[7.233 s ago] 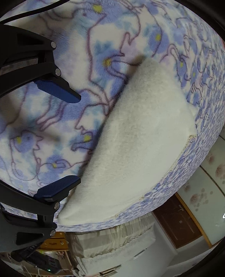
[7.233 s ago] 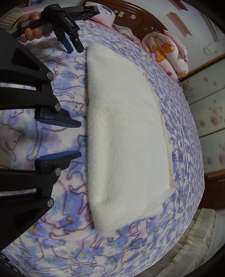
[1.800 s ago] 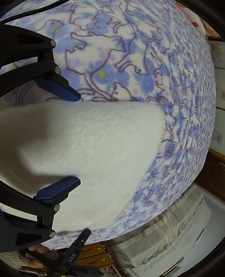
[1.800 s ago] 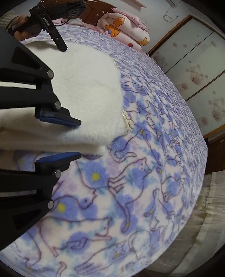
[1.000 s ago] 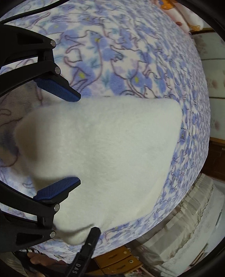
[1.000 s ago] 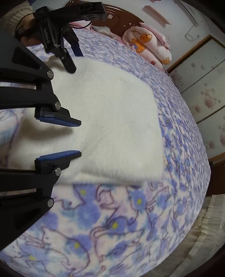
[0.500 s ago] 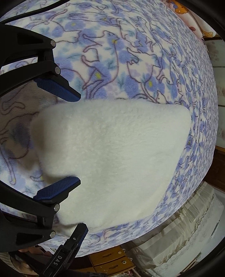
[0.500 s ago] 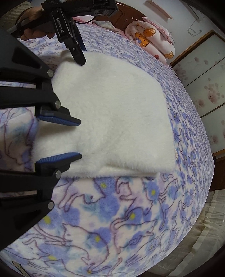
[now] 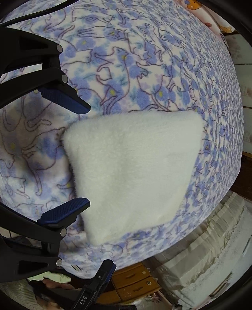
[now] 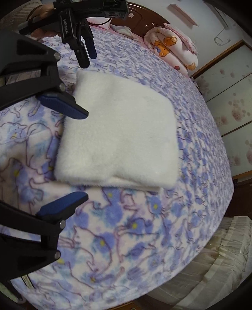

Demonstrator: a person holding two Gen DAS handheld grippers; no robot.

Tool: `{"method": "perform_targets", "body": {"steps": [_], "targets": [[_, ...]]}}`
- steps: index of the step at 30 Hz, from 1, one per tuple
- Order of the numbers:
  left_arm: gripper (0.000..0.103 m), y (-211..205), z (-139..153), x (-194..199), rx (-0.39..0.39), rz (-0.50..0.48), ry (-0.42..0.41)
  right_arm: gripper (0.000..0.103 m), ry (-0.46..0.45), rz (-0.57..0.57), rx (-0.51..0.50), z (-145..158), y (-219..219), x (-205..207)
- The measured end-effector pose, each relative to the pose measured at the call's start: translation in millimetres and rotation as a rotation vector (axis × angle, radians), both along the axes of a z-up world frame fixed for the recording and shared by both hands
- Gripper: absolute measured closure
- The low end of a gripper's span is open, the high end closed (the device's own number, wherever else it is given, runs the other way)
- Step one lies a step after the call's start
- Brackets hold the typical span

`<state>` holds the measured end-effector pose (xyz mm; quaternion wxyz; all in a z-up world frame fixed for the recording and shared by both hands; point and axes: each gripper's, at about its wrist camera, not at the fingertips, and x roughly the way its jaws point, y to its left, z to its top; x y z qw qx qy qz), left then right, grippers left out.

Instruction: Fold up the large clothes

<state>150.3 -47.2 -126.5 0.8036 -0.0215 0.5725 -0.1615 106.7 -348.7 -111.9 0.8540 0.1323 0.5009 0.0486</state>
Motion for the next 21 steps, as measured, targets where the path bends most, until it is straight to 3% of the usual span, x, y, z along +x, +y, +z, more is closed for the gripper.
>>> {"method": "perform_targets", "body": {"steps": [5, 10, 17, 21], "targets": [[0.016, 8.2, 12.2, 27.4, -0.104, 0.003, 0.057, 0.021, -0.040, -0.039, 0.023, 23.6, -27.8, 13.4], [0.013, 3.7, 8.0, 52.9, -0.167, -0.019, 0.072, 0.015, -0.013, -0.035, 0.127, 16.7, -47.9, 38.6], [0.011, 6.9, -38.7, 83.3, -0.211, 0.007, 0.154, 0.014, 0.099, -0.012, 0.251, -37.1, -51.9, 74.1], [0.007, 8.1, -58.6, 91.3, -0.183, 0.009, 0.135, 0.014, 0.168, -0.008, 0.308, -76.8, -50.9, 84.9]]}}
